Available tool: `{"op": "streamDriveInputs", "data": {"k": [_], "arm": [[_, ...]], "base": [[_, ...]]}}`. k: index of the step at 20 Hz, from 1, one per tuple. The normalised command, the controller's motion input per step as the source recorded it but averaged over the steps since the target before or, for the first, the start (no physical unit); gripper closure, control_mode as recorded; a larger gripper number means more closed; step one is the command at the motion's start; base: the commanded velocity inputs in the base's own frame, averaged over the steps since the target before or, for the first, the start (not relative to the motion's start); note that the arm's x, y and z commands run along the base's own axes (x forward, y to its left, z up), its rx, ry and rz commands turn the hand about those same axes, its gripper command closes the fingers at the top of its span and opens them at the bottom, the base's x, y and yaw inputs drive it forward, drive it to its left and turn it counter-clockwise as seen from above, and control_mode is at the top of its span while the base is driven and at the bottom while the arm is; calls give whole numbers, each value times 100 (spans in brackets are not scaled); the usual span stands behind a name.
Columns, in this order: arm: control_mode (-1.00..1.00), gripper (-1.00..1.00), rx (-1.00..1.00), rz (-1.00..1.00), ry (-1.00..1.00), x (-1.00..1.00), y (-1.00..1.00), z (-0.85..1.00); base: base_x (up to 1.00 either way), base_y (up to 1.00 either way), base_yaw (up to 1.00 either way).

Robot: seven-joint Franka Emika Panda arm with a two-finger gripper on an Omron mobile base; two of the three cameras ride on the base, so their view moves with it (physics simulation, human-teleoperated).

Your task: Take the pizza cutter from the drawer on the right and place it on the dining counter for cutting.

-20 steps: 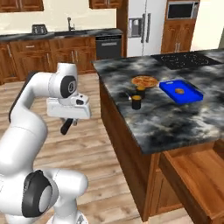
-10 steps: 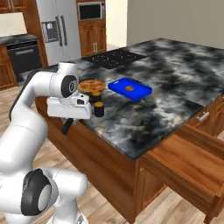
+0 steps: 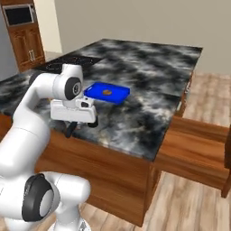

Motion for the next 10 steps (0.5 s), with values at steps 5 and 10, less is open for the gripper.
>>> {"op": "streamDriveInputs", "data": {"k": [5, 10], "arm": [[100, 100, 0, 0, 0, 0, 0, 0], [100, 100, 0, 0, 0, 0, 0, 0]], "base": [[0, 100, -46], [0, 100, -37]]}}
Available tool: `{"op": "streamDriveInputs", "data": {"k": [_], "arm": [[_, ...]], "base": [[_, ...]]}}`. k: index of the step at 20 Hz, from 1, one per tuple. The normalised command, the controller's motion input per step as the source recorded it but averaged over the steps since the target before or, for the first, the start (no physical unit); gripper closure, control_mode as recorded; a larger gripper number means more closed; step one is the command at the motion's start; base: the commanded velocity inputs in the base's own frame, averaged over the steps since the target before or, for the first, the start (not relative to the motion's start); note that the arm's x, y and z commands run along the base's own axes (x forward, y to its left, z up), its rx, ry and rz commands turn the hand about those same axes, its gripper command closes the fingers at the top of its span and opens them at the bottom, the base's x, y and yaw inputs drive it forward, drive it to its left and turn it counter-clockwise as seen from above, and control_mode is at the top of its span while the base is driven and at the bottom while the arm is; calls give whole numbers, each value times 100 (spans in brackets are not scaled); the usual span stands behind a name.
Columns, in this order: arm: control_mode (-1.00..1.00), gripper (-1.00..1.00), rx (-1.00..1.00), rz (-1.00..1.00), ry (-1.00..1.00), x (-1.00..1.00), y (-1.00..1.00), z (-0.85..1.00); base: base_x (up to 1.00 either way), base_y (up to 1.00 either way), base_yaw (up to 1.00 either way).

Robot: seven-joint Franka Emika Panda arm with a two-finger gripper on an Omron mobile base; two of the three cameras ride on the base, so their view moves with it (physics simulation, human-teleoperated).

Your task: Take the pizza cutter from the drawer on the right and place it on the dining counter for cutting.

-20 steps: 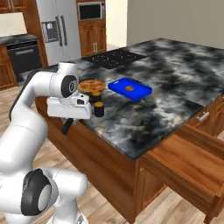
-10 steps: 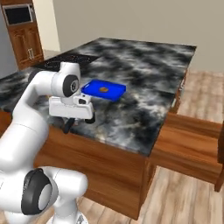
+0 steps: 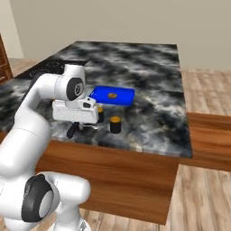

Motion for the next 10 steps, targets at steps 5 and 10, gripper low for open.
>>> {"op": "streamDriveInputs", "data": {"k": [5, 10], "arm": [[100, 100, 0, 0, 0, 0, 0, 0], [100, 100, 0, 0, 0, 0, 0, 0]], "base": [[0, 100, -25], [7, 100, -11]]}}
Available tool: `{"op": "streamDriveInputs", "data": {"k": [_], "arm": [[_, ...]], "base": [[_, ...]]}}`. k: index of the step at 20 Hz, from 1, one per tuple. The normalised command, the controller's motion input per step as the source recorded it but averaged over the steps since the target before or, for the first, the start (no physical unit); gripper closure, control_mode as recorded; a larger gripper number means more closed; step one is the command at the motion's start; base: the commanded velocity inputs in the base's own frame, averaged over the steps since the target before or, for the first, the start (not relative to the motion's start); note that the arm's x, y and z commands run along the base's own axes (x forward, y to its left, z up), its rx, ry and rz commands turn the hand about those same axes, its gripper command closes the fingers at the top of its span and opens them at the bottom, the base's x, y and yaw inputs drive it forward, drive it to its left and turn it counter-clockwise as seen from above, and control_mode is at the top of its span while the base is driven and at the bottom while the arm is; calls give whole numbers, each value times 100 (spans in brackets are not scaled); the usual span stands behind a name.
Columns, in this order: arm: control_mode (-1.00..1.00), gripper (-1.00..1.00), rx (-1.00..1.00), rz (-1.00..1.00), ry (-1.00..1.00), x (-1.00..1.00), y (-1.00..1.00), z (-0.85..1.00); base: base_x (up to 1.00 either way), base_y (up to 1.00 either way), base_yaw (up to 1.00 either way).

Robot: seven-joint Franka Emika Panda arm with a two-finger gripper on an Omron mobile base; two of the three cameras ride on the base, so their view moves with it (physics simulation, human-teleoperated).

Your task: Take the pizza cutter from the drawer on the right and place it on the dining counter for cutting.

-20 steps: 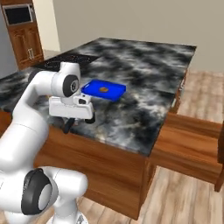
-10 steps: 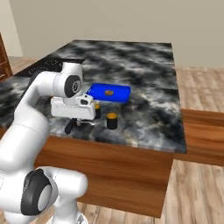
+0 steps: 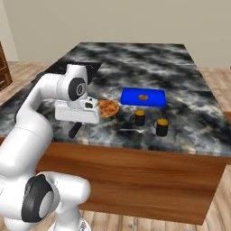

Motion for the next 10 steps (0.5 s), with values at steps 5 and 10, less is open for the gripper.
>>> {"op": "streamDriveInputs", "data": {"k": [5, 10], "arm": [[100, 100, 0, 0, 0, 0, 0, 0], [100, 100, 0, 0, 0, 0, 0, 0]], "base": [[20, 97, -3], [50, 10, 0]]}}
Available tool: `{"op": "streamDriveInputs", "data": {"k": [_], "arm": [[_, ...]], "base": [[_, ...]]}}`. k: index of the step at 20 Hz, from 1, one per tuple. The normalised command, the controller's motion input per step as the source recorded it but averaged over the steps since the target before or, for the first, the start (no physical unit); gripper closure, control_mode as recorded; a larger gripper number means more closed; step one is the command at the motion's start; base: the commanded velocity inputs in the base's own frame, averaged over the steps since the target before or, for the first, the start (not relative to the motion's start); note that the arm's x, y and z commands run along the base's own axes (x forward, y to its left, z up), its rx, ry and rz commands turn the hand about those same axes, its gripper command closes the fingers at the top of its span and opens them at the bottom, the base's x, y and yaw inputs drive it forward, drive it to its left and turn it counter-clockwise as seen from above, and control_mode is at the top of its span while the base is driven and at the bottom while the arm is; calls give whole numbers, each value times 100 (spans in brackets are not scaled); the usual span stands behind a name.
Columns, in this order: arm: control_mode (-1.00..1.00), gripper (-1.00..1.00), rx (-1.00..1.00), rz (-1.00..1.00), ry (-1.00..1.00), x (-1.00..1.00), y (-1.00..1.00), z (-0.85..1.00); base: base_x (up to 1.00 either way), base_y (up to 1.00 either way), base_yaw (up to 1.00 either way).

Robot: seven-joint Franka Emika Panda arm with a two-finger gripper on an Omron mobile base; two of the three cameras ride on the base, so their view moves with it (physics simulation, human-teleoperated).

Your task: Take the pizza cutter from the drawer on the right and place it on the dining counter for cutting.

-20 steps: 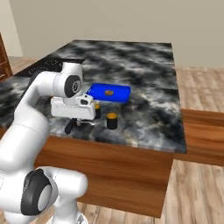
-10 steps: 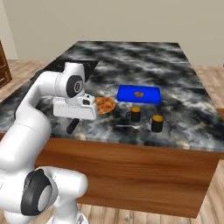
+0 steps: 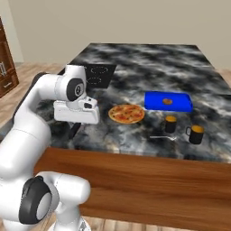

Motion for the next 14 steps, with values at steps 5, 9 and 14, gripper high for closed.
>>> {"op": "streamDriveInputs", "data": {"k": [5, 9, 14], "arm": [[100, 100, 0, 0, 0, 0, 0, 0], [100, 100, 0, 0, 0, 0, 0, 0], [100, 100, 0, 0, 0, 0, 0, 0]], "base": [[82, 0, 0], [84, 0, 0], [28, 0, 0]]}}
